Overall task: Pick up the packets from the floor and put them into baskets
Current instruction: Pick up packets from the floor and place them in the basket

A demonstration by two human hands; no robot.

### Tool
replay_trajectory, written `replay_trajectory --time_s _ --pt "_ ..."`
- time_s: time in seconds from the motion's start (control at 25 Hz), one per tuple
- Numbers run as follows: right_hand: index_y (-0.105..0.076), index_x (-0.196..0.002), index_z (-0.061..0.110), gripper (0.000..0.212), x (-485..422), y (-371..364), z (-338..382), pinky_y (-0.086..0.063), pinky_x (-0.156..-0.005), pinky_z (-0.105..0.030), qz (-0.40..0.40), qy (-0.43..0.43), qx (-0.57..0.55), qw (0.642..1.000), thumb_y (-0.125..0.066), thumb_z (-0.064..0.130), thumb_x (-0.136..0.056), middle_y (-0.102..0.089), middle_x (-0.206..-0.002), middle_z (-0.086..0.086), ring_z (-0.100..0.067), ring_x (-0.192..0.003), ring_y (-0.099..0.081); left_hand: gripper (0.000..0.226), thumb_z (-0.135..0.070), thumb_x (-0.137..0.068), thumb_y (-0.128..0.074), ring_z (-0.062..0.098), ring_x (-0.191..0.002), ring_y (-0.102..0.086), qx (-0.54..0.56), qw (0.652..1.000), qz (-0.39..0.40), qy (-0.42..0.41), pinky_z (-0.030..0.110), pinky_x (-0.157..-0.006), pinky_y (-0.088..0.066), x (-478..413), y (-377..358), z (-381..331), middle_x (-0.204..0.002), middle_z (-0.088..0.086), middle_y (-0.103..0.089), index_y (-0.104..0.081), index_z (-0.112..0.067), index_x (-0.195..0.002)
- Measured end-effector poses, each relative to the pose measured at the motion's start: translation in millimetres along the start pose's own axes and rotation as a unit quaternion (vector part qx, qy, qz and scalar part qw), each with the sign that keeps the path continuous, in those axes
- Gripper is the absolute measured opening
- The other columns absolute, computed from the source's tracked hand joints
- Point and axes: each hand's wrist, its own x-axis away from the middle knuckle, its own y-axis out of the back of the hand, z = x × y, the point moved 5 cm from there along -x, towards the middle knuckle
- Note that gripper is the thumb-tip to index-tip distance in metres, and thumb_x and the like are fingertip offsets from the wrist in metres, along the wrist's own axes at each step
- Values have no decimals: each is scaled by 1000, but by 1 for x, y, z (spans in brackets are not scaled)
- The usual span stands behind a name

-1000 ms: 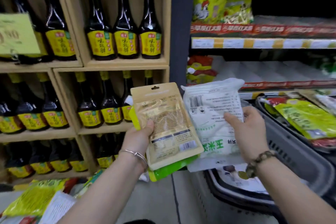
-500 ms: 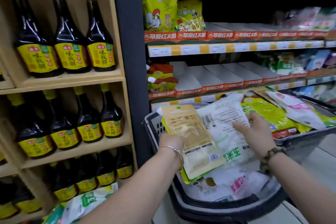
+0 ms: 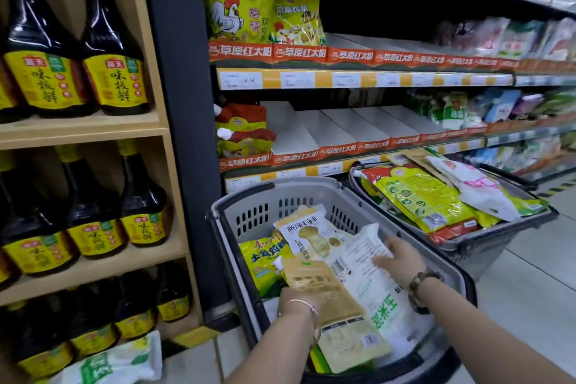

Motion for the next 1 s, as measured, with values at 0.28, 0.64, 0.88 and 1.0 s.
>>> replay_trajectory --time_s 0.28,0.64,0.88,1.0 --pt "-39 -116 10 27 0 -14 -6 -47 -70 -35 43 -111 240 964 -45 27 -95 -61 -107 -11 -27 -95 -60 75 -29 -95 -50 24 -134 -36 -34 997 -59 33 30 -106 -34 -8 8 17 -151 13 -25 -4 4 -144" --pt "-16 -148 25 57 10 -31 -4 -6 -116 -47 39 74 354 931 -39 26 -96 -8 -157 -7 -21 -144 -7 85 -3 -91 -41 28 -110 -58 -360 917 -99 -143 35 -80 -46 15 5 1 -134 21 -48 26 -6 -143" --pt "-5 -149 22 56 10 -39 -10 8 -110 -58 69 15 442 894 -27 28 -98 23 -154 -11 -25 -142 20 76 -2 -92 -39 44 -140 13 -572 781 -122 -219 50 -114 -17 28 6 -10 -148 25 28 12 -7 -148" --pt "-7 -150 20 63 12 -42 -8 2 -114 -53 74 55 422 902 -33 40 -95 18 -155 -12 -26 -143 15 82 -18 -88 -55 41 -141 16 -532 823 -1 -200 51 -114 -20 23 -13 -5 -152 19 24 -2 -14 -150"
